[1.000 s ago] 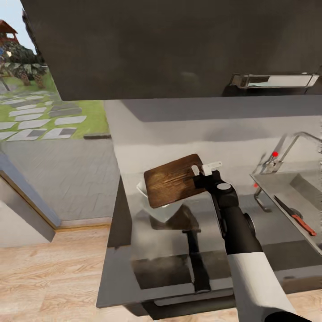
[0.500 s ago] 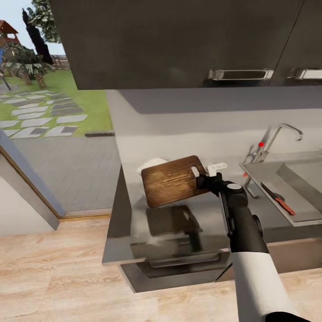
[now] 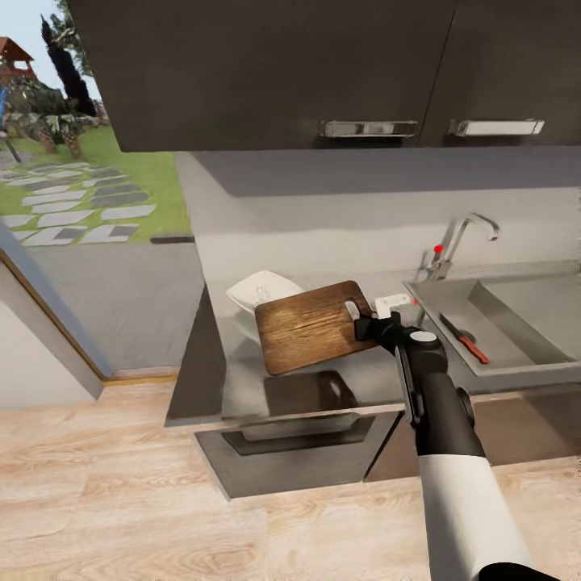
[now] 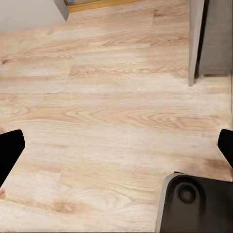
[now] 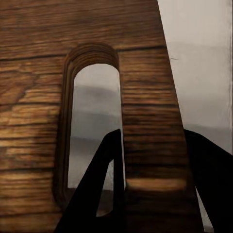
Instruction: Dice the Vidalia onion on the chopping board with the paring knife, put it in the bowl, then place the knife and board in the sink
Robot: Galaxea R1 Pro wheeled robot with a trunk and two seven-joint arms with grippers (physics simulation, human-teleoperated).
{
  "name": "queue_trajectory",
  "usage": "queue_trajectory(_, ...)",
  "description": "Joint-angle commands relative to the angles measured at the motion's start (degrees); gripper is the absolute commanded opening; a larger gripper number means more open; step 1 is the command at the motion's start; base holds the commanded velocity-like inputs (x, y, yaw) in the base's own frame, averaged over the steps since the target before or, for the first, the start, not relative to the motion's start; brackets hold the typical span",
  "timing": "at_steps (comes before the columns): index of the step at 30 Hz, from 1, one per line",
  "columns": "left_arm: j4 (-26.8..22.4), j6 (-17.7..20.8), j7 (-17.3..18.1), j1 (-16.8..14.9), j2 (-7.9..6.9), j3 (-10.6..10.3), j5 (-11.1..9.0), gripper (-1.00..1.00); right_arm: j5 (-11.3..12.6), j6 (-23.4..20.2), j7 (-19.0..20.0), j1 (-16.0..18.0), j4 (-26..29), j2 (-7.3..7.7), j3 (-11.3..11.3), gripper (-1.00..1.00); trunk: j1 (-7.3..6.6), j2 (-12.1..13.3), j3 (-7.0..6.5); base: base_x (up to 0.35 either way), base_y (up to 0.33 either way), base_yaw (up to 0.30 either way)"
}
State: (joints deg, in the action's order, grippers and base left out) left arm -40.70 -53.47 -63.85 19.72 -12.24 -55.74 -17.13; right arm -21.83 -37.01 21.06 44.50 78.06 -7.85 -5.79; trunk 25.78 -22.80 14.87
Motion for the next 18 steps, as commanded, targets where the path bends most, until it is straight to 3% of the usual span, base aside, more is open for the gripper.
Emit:
queue_trajectory(1,-0.16,0.03,-0.4,-0.03,-0.07,-0.25,-0.1,1.0,-0.4,-0.17,0.55,0.06,0.08,-0.06,-0.15,-1.0,0.01,-0.12,0.1,-0.262,-0.229,0.0)
queue_trajectory(10,-0.16,0.03,-0.4,-0.03,-0.06,-0.25,-0.12,1.0,-0.4,-0.18,0.6,0.06,0.16,-0.06,-0.24,-1.0,0.01,-0.12,0.1,-0.248,-0.24,0.0)
queue_trajectory(18,-0.16,0.03,-0.4,-0.03,-0.06,-0.25,-0.14,1.0,-0.4,-0.34,0.38,0.06,0.15,-0.37,-0.47,-1.0,0.01,-0.12,0.1,-0.151,-0.291,0.0)
